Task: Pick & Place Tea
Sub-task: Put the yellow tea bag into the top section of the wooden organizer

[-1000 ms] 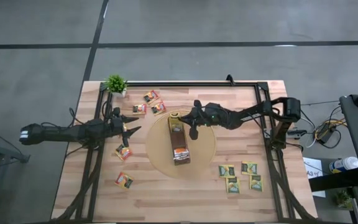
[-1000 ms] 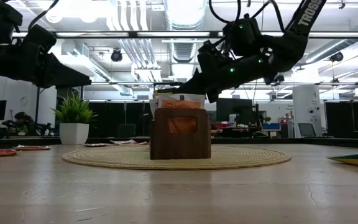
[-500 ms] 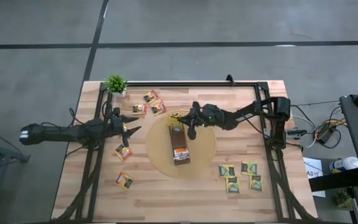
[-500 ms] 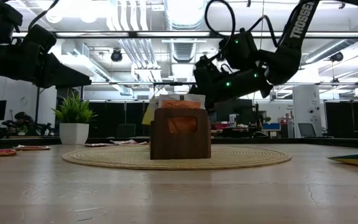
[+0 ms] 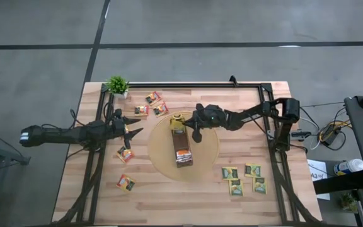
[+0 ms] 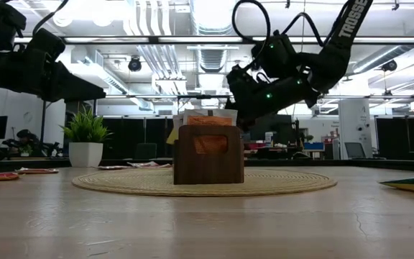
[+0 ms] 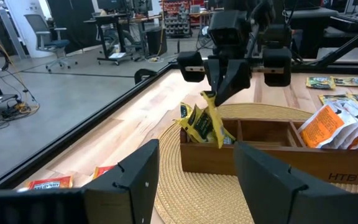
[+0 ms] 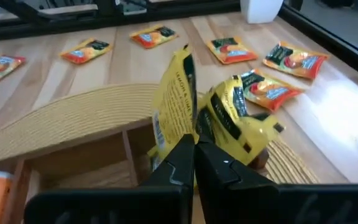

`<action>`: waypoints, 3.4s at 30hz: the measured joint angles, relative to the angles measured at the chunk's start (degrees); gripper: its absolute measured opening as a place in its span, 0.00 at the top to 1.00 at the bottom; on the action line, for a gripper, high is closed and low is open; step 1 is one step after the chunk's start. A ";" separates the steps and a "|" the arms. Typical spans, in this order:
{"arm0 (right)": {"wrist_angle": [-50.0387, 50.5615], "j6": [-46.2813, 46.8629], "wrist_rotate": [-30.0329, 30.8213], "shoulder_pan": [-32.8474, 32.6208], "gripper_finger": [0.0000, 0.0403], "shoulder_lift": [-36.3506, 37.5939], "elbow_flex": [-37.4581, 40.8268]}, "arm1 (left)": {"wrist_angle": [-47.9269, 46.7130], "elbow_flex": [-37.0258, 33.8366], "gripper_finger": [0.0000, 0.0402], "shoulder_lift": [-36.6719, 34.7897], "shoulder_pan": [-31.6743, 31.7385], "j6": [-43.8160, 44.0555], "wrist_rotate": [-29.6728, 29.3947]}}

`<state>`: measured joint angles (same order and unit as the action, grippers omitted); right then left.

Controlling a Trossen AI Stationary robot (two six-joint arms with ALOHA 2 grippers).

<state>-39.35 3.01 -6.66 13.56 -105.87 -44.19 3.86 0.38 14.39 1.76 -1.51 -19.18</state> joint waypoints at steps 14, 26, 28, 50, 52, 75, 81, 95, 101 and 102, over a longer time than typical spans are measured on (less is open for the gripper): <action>8.76 -1.74 0.07 -0.04 0.98 6.07 -0.43 | 0.00 0.01 0.50 0.00 -0.02 0.01 0.00; 14.19 -1.91 0.18 -0.24 0.98 6.54 -2.50 | 0.00 0.01 0.50 0.02 -0.02 0.00 0.00; 17.09 -1.93 0.47 -0.30 0.98 6.52 -3.70 | 0.00 0.02 0.50 0.02 -0.07 0.00 0.00; 32.98 -3.44 8.37 -3.21 0.98 6.50 -11.73 | 0.00 0.02 0.50 0.02 -0.04 0.00 0.00; 32.99 -3.43 8.37 -3.21 0.98 6.49 -11.88 | 0.00 0.01 0.50 0.02 -0.04 0.01 0.00; 38.86 -1.69 8.91 -4.17 0.98 6.41 -14.83 | 0.00 0.01 0.50 0.02 -0.02 0.01 0.00; 39.07 -1.50 9.88 -4.55 0.98 4.78 -15.88 | 0.00 0.02 0.50 0.02 -0.02 0.02 0.00; 55.05 -4.84 9.93 -4.74 0.98 -4.91 -29.21 | 0.00 0.02 0.50 0.02 -0.04 0.01 0.00; 61.58 -5.35 12.15 -4.83 0.98 -3.75 -33.56 | 0.00 0.01 0.50 0.04 -0.04 0.00 0.00; 63.15 -5.35 12.71 -4.79 0.98 -3.73 -34.27 | 0.00 0.00 0.50 0.04 -0.04 0.00 0.00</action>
<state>23.80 -2.34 6.05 8.77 -109.60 -78.47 3.86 0.38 14.44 1.72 -1.52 -19.18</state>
